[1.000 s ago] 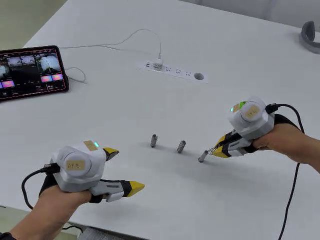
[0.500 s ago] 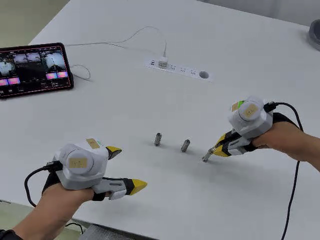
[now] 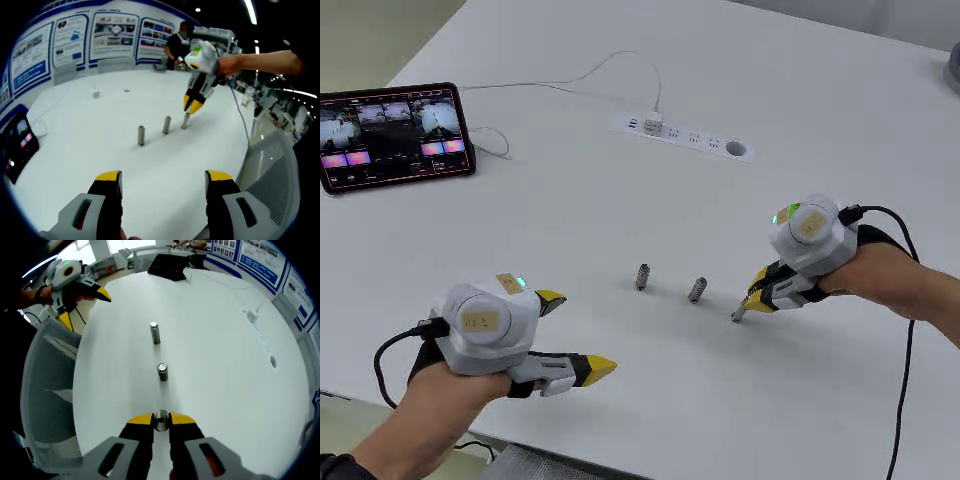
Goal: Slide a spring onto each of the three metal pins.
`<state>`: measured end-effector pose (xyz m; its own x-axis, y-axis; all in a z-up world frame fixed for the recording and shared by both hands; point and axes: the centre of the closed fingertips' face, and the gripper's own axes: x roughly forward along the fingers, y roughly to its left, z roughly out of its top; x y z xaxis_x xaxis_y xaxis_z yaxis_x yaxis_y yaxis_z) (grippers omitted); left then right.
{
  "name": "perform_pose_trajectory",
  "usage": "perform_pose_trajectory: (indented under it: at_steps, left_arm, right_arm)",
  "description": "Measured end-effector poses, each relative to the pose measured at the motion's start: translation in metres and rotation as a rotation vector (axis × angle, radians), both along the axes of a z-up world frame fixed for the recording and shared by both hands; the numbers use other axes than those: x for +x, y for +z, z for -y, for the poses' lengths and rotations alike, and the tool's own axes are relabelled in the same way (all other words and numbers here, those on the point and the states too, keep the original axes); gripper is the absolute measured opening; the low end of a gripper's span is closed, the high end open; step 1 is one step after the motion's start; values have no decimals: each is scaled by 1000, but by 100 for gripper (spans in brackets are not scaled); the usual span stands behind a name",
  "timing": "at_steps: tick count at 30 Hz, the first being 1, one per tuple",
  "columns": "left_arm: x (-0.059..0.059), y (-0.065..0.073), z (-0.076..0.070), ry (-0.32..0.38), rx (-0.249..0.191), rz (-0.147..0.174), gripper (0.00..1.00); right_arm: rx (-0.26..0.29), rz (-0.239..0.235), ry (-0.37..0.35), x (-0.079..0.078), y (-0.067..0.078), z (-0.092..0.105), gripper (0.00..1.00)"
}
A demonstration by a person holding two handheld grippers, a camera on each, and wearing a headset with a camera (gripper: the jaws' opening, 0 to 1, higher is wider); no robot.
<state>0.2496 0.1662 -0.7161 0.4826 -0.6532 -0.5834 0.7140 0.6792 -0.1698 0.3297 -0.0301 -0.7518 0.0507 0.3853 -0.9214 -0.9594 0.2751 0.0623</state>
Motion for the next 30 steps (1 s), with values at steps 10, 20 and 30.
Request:
perform_pose_trajectory:
  at_steps: [10, 20, 30]
  left_arm:
    - [0, 0, -3, 9, 0, -2, 68]
    - [0, -1, -5, 10, 5, -5, 68]
    - [1, -2, -6, 10, 13, -6, 68]
  right_arm:
    - [-19, 4, 24, -2, -11, -1, 13]
    - [-23, 2, 19, -1, -23, 0, 13]
    - [-39, 14, 32, -1, -34, 0, 13]
